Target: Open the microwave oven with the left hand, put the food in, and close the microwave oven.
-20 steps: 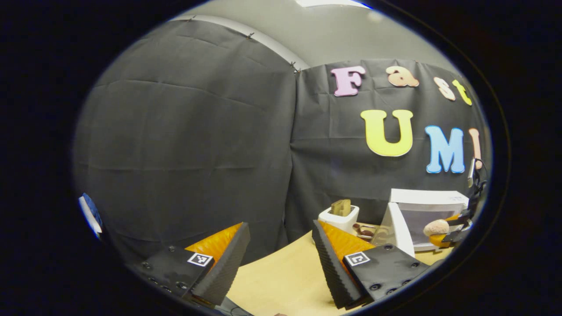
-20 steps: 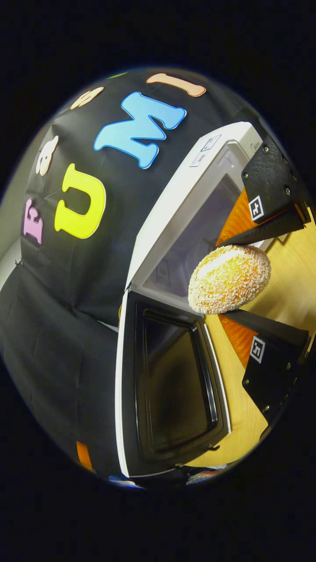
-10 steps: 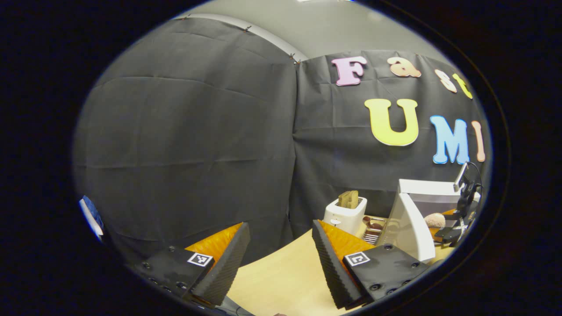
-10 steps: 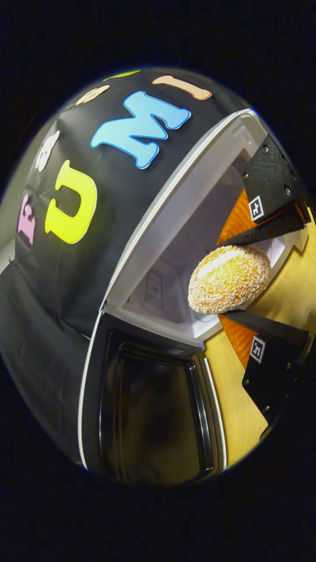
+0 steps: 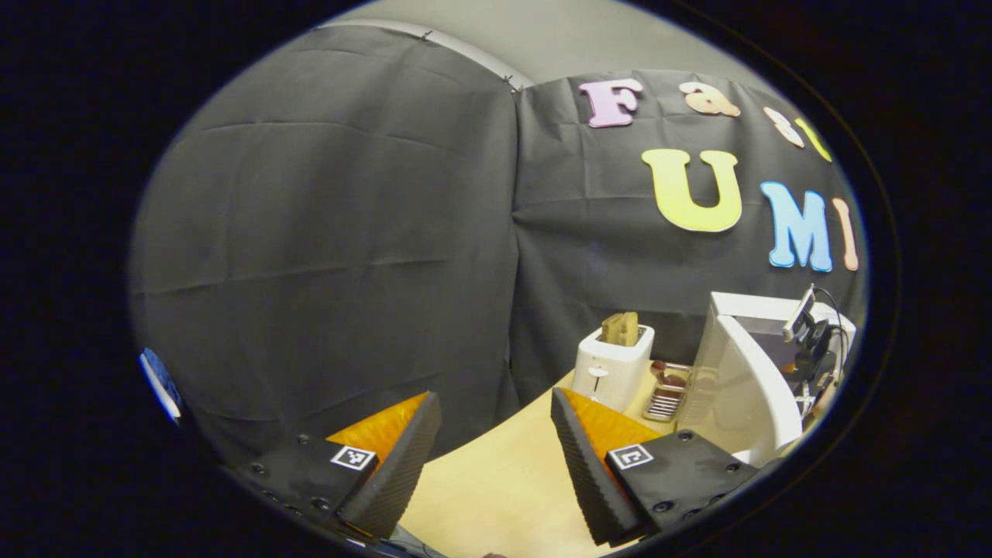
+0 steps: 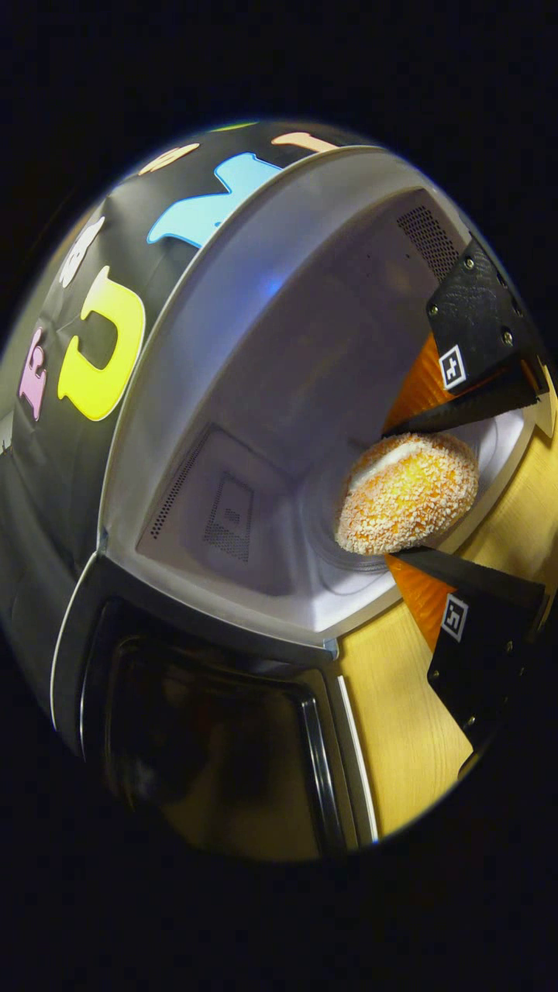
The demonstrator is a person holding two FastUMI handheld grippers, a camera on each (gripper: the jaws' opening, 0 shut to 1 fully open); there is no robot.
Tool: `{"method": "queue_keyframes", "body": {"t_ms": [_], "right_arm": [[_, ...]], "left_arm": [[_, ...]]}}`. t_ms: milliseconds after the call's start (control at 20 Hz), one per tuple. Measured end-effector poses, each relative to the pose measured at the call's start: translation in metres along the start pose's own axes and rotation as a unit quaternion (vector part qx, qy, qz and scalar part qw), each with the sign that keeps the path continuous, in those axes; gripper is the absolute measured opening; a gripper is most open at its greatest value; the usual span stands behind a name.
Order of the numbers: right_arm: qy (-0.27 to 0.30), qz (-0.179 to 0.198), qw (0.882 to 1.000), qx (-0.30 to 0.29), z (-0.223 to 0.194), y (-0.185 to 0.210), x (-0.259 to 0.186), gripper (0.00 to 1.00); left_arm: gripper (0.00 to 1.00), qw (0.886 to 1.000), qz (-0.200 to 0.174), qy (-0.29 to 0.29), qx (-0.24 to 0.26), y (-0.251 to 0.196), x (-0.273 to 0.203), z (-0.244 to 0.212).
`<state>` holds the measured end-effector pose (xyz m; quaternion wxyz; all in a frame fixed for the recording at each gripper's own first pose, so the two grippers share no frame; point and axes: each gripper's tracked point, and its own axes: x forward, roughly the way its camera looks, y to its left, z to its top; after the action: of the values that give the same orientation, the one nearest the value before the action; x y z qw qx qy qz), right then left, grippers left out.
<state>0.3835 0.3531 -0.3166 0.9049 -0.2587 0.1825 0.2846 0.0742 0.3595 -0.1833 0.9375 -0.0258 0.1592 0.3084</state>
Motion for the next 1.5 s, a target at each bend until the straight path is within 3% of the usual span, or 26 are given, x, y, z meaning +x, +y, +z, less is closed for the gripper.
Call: {"method": "queue_keyframes", "body": {"t_ms": [50,100,300,500,650,700,1100,1300,1350,1500], "right_arm": [[0.002,-0.001,1.0,0.003,-0.002,0.0,0.003,0.83],[0.003,-0.002,1.0,0.004,-0.002,0.0,0.004,0.83],[-0.008,-0.014,1.0,0.001,0.008,-0.007,-0.004,0.86],[-0.023,-0.007,0.999,0.035,0.026,-0.008,-0.019,0.86],[-0.043,-0.004,0.997,0.057,0.045,-0.01,-0.044,0.86],[-0.051,-0.003,0.997,0.065,0.051,-0.01,-0.055,0.86],[-0.115,-0.012,0.987,0.108,0.091,-0.032,-0.142,0.86],[-0.129,-0.023,0.985,0.116,0.092,-0.044,-0.18,0.86],[-0.13,-0.024,0.984,0.119,0.091,-0.047,-0.188,0.86],[-0.132,-0.027,0.984,0.119,0.085,-0.054,-0.21,0.86]], "left_arm": [[0.97,1.0,-0.002,0.001,0.001,-0.002,0.001,-0.001],[0.93,1.0,-0.003,0.002,0.003,-0.003,0.002,-0.001],[0.93,1.0,-0.014,0.009,0.004,-0.015,0.006,-0.008],[0.93,0.999,-0.031,0.014,0.001,-0.028,0.009,-0.02],[0.97,0.999,-0.049,0.022,0.007,-0.041,0.009,-0.032],[0.89,0.998,-0.057,0.024,0.011,-0.046,0.008,-0.036],[0.93,0.991,-0.12,0.046,0.031,-0.087,-0.004,-0.073],[0.7,0.985,-0.159,0.055,0.03,-0.109,-0.016,-0.084],[0.5,0.985,-0.161,0.055,0.034,-0.112,-0.018,-0.084],[0.11,0.982,-0.177,0.059,0.029,-0.129,-0.031,-0.088]]}}
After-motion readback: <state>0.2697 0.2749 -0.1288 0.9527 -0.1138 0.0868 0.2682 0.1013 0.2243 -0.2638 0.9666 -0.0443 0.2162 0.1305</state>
